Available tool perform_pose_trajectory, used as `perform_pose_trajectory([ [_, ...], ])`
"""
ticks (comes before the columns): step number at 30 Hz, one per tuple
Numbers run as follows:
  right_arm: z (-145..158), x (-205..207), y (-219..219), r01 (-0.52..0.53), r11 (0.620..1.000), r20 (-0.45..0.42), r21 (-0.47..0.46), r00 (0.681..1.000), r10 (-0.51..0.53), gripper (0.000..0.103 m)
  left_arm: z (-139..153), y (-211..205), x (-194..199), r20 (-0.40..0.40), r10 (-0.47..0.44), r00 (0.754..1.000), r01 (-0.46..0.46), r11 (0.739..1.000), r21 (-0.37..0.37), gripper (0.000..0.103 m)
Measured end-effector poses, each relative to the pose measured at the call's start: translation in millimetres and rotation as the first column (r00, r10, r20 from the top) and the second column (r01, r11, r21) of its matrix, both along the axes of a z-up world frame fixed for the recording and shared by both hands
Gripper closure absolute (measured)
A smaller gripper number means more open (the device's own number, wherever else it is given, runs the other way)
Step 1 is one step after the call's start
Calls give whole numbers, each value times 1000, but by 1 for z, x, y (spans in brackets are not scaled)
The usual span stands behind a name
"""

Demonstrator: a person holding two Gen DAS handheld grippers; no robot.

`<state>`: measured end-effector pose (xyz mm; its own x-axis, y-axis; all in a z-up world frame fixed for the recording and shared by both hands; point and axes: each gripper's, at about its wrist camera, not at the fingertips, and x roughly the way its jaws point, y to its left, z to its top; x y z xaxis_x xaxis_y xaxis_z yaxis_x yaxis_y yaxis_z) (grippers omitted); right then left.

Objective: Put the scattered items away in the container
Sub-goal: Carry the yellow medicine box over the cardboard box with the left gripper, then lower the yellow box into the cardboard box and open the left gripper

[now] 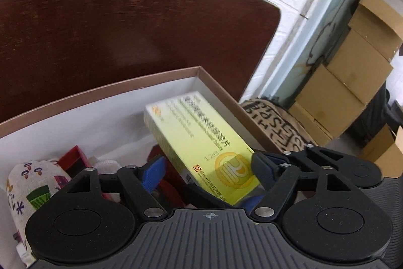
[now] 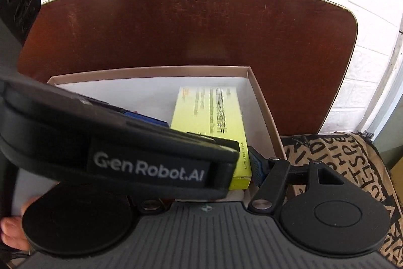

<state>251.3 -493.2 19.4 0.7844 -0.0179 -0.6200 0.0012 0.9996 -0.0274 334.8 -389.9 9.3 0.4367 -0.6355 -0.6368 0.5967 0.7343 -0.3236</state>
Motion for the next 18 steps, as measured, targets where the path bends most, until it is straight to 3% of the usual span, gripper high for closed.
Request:
perform_pose_trajectory([
  [1,0,1,2,10,1000,2,-16,1000,-10,21,-1,2,1,-9,12,1000,-12,1000,-5,10],
  [3,1,7,6,35,998,2,-45,999,-35,10,-4,8,1,-44,15,999,-16,1000,-17,3],
  [5,4,4,5,28,999,11,-41,1000,-27,8,-4,14,-1,-60,1,998,-3,1000,-29,2],
  [11,6,-13,11,32,997,22,-68,999,-31,2,5,21,-19,-9,-13,1000,13,1000,-22,0],
  [18,9,-25,19,37,993,3,-110,999,-37,1,5,24,-40,-38,-18,999,17,1000,-19,0],
])
